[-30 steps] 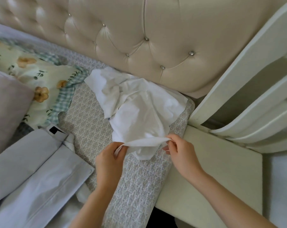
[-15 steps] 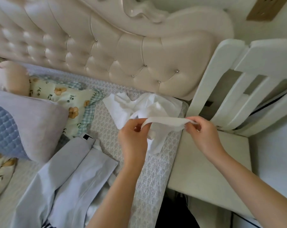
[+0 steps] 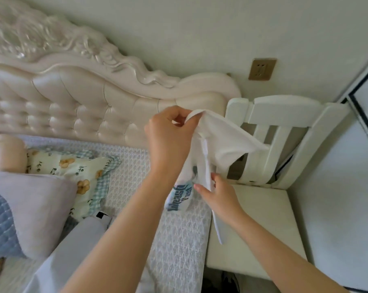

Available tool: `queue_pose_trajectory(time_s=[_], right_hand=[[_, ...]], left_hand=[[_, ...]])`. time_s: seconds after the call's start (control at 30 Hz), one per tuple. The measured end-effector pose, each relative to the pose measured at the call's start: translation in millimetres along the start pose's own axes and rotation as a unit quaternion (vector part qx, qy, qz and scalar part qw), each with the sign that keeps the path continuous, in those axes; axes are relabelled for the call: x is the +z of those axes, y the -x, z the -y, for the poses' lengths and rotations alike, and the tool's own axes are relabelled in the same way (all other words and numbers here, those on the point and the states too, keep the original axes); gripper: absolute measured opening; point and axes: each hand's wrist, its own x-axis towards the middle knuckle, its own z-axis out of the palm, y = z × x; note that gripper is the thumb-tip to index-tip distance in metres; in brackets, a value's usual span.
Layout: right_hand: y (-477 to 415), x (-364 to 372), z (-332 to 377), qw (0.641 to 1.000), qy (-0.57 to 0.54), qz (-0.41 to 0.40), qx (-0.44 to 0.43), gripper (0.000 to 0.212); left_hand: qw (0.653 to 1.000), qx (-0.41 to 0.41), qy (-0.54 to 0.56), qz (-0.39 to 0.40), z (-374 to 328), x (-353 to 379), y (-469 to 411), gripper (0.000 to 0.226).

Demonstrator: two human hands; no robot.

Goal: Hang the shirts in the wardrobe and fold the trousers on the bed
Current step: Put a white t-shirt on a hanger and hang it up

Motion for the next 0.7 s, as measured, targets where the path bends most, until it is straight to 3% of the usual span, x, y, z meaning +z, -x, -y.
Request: queue_pose_trajectory(time_s=[0.03,0.13,0.3,0.5,0.7], right_hand=[[0,-4,3,0.999,0.013,-0.035,-0.005,0.012],[2,-27,4,0.989,0.042,-0.140,-0.022,0.043],[24,-81,11,0.975,0.018,-0.213,-0.058,0.050],[45,-136,23,0.974,-0.038,-0.212,-0.076,0.032],[77,-175,30,0.962,-0.048,-0.235,-0.127,0.032]], left_hand=[[1.000,0.008,0.009,0.000,-7,0,-3,0.018],[0.999,0.020,0.018,-0.017,-17,-3,-13,0.014],[0.998,-0.023,0.038,-0.034,-1,-6,-32,0.015],[0.999,-0.038,0.001,-0.007,4,20,-16,0.017],[0.996,-0.014,0.028,0.088,-15,56,16,0.012]])
